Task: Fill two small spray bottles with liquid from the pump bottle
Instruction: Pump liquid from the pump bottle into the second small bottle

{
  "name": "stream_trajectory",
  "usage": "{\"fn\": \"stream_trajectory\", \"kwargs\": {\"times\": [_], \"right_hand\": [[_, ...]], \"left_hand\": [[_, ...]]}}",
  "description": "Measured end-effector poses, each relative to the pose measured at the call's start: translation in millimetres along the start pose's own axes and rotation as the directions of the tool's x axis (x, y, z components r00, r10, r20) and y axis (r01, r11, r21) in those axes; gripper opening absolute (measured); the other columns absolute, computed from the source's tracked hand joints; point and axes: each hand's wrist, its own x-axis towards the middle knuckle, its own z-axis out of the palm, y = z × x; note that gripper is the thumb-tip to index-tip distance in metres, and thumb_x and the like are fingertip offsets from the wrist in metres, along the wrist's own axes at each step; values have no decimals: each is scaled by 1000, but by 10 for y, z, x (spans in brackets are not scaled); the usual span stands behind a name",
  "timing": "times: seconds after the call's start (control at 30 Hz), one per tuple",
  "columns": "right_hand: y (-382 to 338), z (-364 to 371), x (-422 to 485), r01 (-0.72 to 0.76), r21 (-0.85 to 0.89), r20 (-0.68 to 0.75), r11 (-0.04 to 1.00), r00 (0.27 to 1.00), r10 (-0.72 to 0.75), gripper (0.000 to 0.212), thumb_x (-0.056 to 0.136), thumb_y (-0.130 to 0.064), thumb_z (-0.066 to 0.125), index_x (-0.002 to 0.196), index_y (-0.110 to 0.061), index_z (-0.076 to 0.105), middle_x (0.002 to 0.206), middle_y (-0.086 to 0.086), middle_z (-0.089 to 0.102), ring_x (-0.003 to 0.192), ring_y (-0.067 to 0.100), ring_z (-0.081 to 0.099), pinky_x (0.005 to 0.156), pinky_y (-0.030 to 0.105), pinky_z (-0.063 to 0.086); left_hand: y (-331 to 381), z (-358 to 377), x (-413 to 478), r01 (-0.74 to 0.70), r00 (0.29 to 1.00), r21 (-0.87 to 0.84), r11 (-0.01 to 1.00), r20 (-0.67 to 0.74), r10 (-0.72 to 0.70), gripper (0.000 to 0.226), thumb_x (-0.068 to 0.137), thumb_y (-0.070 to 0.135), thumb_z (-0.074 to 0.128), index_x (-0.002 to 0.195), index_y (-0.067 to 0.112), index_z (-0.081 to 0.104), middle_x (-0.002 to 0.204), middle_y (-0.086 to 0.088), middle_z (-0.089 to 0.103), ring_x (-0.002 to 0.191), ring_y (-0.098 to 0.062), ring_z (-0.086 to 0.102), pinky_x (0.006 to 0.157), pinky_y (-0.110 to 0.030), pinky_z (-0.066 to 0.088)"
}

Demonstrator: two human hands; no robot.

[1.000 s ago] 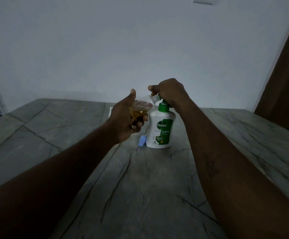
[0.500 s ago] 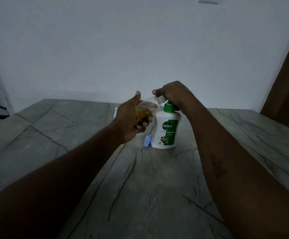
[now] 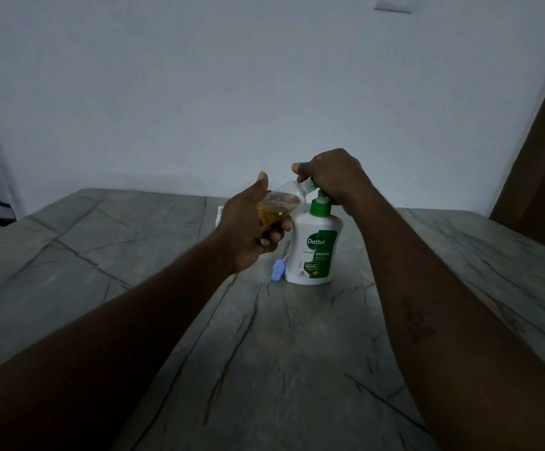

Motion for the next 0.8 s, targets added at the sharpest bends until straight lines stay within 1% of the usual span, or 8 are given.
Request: {"fn": "stream_trajectory", "kwargs": {"times": [0.13, 0.2, 0.33, 0.47, 0.6, 0.7, 0.73, 0.8], "right_hand": [[38, 32, 2, -78, 85, 36, 993, 997, 75, 27, 90, -39, 74, 86, -12, 74, 74, -2, 64, 63, 12, 57, 58, 28, 46], [50, 41, 3, -97, 93, 49, 991, 994, 93, 26, 89, -39, 75, 81, -14, 71, 71, -2, 63, 60, 11, 56, 56, 26, 43], [46, 43, 5, -80, 75, 46, 994, 996, 76, 31, 90, -41, 74, 92, -10, 75, 73, -3, 65, 64, 12, 57, 67, 31, 51], [14, 6, 22, -18, -45, 26, 999, 999, 19, 35, 93, -45, 68, 93, -11, 79, 76, -4, 67, 70, 14, 60, 82, 37, 54], [-24, -18, 50, 19, -88, -22, 996, 1000, -21, 35, 93, -45, 67, 91, -13, 80, 89, 3, 75, 78, 21, 65, 78, 37, 54], [-36, 3, 25, 32, -93, 18, 995, 999, -30, 34, 96, -39, 65, 97, -8, 80, 94, 7, 73, 83, 23, 64, 86, 42, 56], [-19, 11, 27, 17, -55, 19, 998, 1000, -16, 33, 94, -39, 67, 97, -9, 80, 89, 4, 72, 80, 22, 63, 83, 42, 57], [17, 22, 29, -53, 62, 32, 997, 998, 51, 31, 90, -40, 73, 94, -10, 78, 79, 1, 68, 68, 17, 58, 66, 35, 53]], "left_hand": [[-6, -13, -5, 4, 1000, -1, 1000, -15, -4, 67, 100, 65, 38, 113, 9, 71, 69, -12, 61, 47, -14, 44, 44, -23, 31], [-9, -21, -7, 9, 1000, 1, 1000, -21, -9, 67, 100, 65, 38, 115, 8, 71, 69, -12, 61, 47, -14, 45, 42, -22, 33], [-6, -19, -23, 9, 1000, -2, 1000, -17, -9, 67, 100, 66, 38, 107, 10, 74, 68, -12, 61, 48, -14, 45, 43, -22, 33], [17, -3, -53, 17, 1000, -12, 1000, -14, -17, 65, 100, 65, 39, 105, 12, 74, 69, -12, 61, 47, -14, 45, 40, -21, 32], [27, -4, -59, 2, 1000, 0, 1000, 4, -2, 66, 101, 66, 36, 107, 12, 74, 69, -10, 62, 50, -14, 44, 43, -22, 31], [28, -11, -51, 5, 1000, -6, 1000, -1, -5, 67, 101, 66, 36, 112, 11, 73, 69, -11, 61, 50, -14, 44, 43, -23, 30], [26, -9, -46, 1, 1000, -1, 1000, -2, -1, 67, 101, 65, 35, 111, 11, 73, 69, -10, 61, 50, -14, 44, 44, -23, 30], [21, 0, -43, -1, 1000, 12, 1000, -4, 1, 67, 102, 65, 34, 109, 11, 73, 68, -10, 61, 50, -14, 44, 48, -25, 28]]}}
